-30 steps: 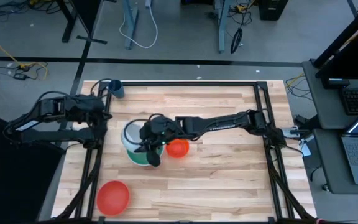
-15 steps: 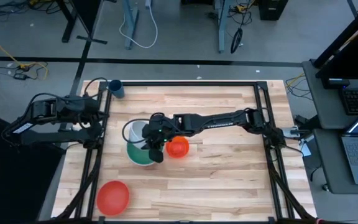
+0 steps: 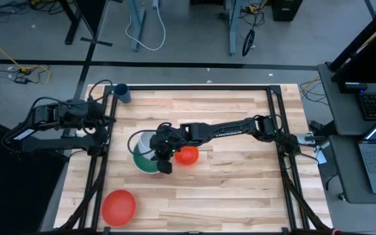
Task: Nest bowls inside each other
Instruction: Stack the white bowl on top of the green bowl, then stack the orange bowl on top of the white bowl
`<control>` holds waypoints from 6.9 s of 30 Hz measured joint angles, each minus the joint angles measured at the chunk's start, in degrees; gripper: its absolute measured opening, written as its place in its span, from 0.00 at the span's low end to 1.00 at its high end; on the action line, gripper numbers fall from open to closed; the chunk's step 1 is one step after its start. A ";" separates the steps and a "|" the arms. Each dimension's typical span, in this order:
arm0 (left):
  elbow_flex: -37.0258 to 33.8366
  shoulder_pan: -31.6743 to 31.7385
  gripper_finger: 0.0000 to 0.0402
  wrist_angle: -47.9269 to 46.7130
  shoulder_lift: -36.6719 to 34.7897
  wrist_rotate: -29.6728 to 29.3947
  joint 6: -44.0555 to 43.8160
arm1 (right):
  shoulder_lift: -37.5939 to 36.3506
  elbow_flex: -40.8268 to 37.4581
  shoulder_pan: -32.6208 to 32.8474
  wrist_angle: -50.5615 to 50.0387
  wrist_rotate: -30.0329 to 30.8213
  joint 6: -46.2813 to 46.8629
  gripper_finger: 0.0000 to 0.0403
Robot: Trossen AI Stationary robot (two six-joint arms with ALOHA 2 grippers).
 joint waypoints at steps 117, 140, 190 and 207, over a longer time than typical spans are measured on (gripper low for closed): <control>2.75 -34.01 0.00 -6.70 27.12 30.00 -2.12 | -75.87 -84.36 -4.01 17.23 16.83 0.40 0.00; 2.78 -54.01 0.00 4.42 44.00 16.50 -21.98 | -78.75 -88.92 -3.98 21.61 16.58 1.73 0.00; -11.87 -62.12 0.20 24.82 49.00 12.72 -31.75 | -83.84 -88.91 -3.92 21.30 10.73 -1.07 0.00; -7.68 -59.98 0.00 23.76 44.99 13.11 -37.18 | -83.93 -88.91 -3.92 21.32 10.75 -1.22 0.00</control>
